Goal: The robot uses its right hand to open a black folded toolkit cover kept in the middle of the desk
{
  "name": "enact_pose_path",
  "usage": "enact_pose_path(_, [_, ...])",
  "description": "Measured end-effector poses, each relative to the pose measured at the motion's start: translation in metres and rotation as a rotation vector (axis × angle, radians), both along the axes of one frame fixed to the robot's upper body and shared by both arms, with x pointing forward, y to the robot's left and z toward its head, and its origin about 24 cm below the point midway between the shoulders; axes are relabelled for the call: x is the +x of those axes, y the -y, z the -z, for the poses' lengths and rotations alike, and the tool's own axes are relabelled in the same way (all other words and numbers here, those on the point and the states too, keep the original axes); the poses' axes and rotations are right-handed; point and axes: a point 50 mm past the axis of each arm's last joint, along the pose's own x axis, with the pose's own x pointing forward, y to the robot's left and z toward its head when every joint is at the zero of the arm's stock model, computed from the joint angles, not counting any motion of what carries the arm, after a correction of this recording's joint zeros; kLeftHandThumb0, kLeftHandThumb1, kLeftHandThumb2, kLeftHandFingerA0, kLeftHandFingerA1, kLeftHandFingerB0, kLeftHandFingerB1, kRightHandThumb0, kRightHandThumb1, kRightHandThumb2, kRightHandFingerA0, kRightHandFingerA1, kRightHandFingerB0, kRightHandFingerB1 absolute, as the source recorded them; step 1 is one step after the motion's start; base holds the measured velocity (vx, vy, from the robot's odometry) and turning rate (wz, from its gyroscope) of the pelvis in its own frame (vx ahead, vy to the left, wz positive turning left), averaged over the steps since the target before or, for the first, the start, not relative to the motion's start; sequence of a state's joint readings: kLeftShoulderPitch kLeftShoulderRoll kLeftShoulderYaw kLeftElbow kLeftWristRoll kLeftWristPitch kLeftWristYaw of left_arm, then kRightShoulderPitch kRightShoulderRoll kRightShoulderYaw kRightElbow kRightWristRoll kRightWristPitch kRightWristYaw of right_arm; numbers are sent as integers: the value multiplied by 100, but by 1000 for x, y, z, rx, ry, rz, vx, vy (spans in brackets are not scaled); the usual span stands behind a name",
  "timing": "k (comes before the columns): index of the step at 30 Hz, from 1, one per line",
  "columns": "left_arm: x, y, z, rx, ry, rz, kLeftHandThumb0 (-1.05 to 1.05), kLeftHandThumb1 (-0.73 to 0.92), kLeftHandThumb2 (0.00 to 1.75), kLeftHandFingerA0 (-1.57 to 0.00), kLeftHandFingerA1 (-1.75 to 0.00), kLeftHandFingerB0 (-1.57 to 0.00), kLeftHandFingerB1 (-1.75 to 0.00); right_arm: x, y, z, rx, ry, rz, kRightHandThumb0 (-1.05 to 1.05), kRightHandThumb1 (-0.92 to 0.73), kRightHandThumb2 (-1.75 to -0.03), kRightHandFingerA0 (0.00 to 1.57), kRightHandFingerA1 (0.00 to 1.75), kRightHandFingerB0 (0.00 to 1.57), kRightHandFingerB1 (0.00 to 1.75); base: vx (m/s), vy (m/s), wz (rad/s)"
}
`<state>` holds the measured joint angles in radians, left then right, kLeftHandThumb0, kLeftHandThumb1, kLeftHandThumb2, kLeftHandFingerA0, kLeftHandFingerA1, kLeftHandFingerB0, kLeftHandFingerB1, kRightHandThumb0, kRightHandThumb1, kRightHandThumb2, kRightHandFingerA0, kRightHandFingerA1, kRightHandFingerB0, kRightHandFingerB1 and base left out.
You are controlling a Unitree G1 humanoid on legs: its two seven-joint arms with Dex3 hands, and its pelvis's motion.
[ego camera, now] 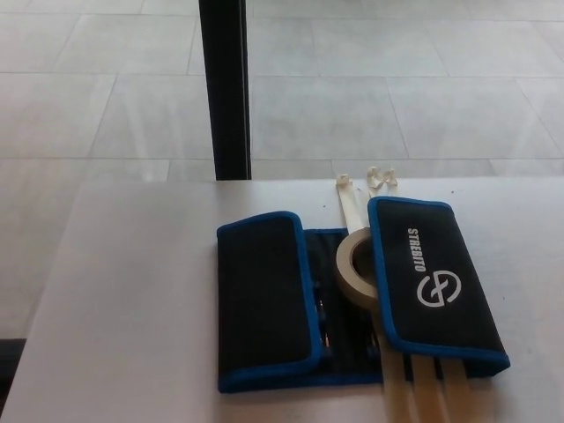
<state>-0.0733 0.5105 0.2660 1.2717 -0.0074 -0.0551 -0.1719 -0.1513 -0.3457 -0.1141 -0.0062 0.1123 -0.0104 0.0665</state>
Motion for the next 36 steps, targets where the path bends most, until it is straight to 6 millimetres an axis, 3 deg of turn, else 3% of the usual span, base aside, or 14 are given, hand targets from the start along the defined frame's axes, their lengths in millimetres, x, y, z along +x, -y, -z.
enact_pose_path(2, [1,0,0,-2,1,1,-92,92,74,-33,-59,-29,-41,2,-14,6,-38,-28,-52,-81,-58,-97,2,33,10,27,0,0,0])
enact_pose_path(4, [1,0,0,-3,2,1,-90,92,73,-28,-59,-25,-41,4,-26,12,-71,-51,-96,-75,-57,-99,1,33,5,27,0,0,0])
enact_pose_path(5, [1,0,0,-3,3,2,-90,92,74,-26,-58,-26,-40,5,-32,15,-88,-63,-115,-74,-75,-64,5,35,9,25,0,0,0])
enact_pose_path(8, [3,0,-1,-8,7,4,-96,83,83,-29,-61,-26,-44,8,-49,27,-147,-109,-177,-72,-76,-62,5,37,9,27,0,0,0])
enact_pose_path(9, [3,1,-1,-10,8,5,-93,92,74,-31,-59,-28,-41,8,-53,30,-164,-119,-192,-79,-58,-95,3,40,9,32,0,0,0])
enact_pose_path(11, [4,0,-1,-13,14,3,-99,82,86,-29,-58,-24,-42,10,-63,36,-208,-141,-227,-71,-74,-63,7,39,14,26,0,0,0])
enact_pose_path(13, [5,0,-2,-16,19,1,-99,80,85,-31,-60,-27,-43,10,-69,41,-248,-158,-252,-71,-76,-63,7,41,15,27,0,0,0])
enact_pose_path(14, [5,0,-2,-17,20,0,-100,80,88,-34,-62,-26,-44,10,-72,44,-271,-169,-264,-73,-59,-95,4,48,7,43,0,0,0])
enact_pose_path(18, [6,-1,-3,-18,25,-1,-100,81,89,-34,-61,-26,-44,10,-81,52,-360,-193,-303,-67,-78,-64,7,42,17,29,0,0,0])
enact_pose_path(19, [7,-1,-3,-18,26,-1,-94,92,75,-35,-59,-31,-41,10,-82,54,-384,-196,-312,-36,-50,-106,3,54,0,48,0,0,0])
enact_pose_path(23, [8,-1,-4,-18,29,0,-92,92,75,-35,-57,-30,-40,10,-81,58,-479,-210,-328,-35,-51,-105,3,54,0,48,0,0,0])
enact_pose_path(24, [8,-1,-4,-18,29,0,-93,92,75,-33,-58,-30,-40,10,-80,58,-506,-211,-329,-62,-74,-64,9,40,22,28,0,0,0])
enact_pose_path(25, [8,-1,-4,-17,30,0,-99,80,90,-33,-60,-26,-44,11,-78,58,-535,-211,-329,-65,-56,-88,5,48,15,43,0,0,0])
enact_pose_path(36, [11,-2,-5,-16,34,5,-93,92,76,-30,-54,-23,-38,17,-62,56,-809,-183,-321,-65,-56,-89,6,51,18,44,0,0,0])
